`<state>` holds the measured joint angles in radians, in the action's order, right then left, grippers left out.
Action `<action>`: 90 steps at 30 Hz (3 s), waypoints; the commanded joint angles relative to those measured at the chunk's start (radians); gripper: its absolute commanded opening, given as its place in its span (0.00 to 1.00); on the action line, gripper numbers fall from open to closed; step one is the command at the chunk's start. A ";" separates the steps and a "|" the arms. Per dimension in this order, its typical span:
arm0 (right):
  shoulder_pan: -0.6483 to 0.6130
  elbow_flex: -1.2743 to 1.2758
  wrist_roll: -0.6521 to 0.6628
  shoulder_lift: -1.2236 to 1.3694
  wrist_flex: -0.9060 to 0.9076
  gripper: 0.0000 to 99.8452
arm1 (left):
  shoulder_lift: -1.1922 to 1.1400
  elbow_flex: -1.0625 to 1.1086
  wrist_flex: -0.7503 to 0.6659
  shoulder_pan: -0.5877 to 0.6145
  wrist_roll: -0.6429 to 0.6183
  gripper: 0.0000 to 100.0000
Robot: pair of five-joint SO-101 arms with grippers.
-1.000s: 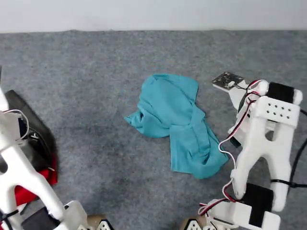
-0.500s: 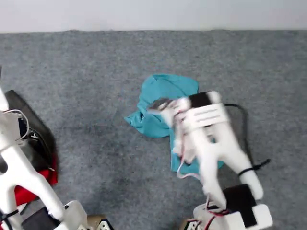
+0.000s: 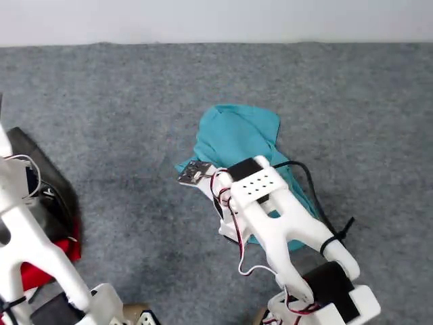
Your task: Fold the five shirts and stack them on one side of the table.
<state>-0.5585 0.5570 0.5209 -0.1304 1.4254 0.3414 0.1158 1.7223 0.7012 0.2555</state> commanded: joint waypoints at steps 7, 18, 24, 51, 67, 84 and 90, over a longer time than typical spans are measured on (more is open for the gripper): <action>-0.007 -0.011 -0.012 0.163 -0.068 0.23 | 0.035 0.051 0.009 0.005 0.002 0.03; 0.015 -0.011 -0.012 0.306 -0.171 0.23 | 0.035 0.053 0.008 0.000 0.002 0.03; 0.013 -0.049 -0.021 0.378 -0.163 0.18 | 0.035 0.053 0.008 0.002 0.006 0.03; 0.229 -0.126 0.114 -0.337 0.326 0.01 | 0.035 0.050 0.009 -0.003 0.006 0.03; 0.872 -0.201 0.531 -1.090 0.367 0.01 | 0.330 0.050 0.025 -0.373 0.005 0.03; 1.069 -0.095 0.560 -1.173 0.328 0.01 | 0.250 0.053 -0.028 -0.666 0.002 0.04; 1.038 0.077 0.569 -1.181 0.361 0.01 | -0.018 -0.004 -0.021 -0.752 0.002 0.09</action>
<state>0.4879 0.5984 1.0840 -1.3088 1.7538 0.4242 0.1726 1.7162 -0.0061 0.2555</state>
